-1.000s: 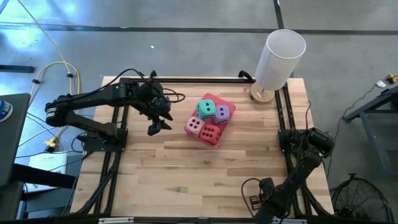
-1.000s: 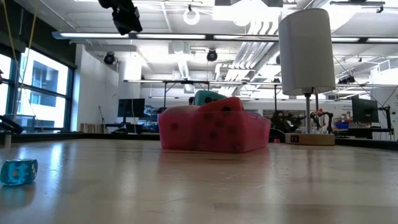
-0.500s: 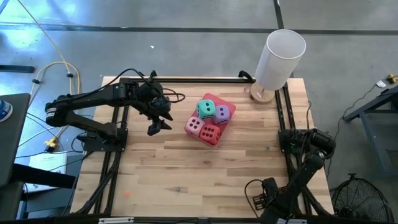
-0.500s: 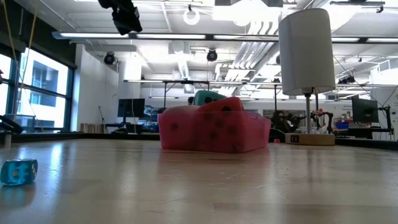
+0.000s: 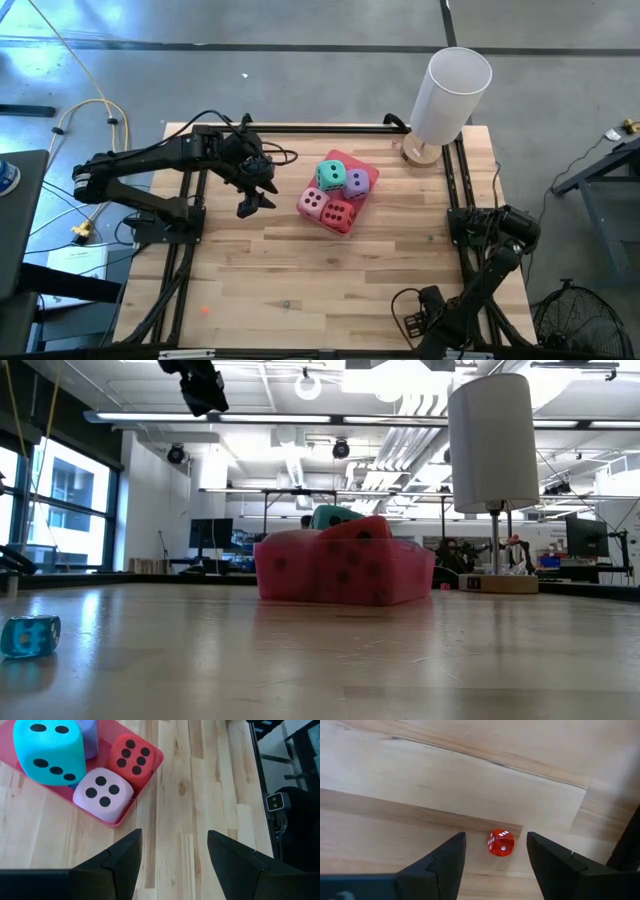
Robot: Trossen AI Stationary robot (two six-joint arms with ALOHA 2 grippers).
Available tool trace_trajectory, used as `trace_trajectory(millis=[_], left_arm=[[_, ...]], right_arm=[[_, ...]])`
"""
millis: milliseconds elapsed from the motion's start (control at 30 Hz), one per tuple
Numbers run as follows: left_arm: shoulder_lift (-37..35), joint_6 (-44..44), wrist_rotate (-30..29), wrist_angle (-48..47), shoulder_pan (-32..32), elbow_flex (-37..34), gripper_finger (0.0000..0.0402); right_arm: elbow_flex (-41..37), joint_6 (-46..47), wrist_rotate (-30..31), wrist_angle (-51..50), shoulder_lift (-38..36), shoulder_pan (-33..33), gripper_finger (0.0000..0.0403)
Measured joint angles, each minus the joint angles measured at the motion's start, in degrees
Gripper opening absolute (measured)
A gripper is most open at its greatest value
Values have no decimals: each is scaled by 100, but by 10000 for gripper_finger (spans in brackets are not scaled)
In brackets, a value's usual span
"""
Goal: Pick & Place Dice
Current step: Put the small red die into the red bin
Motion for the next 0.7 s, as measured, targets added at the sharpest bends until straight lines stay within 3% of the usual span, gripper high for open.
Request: trace_trajectory(millis=[233,567,700], left_arm=[[0,151,1,0,-1,0,218],[0,312,1,2,-1,0,218],[0,798,1,4,-1,0,218]], right_arm=[[-5,126,-68,118,7,66,162],[-11,0,-219,283,17,-26,38],[-2,-272,-247,336,17,-256,33]])
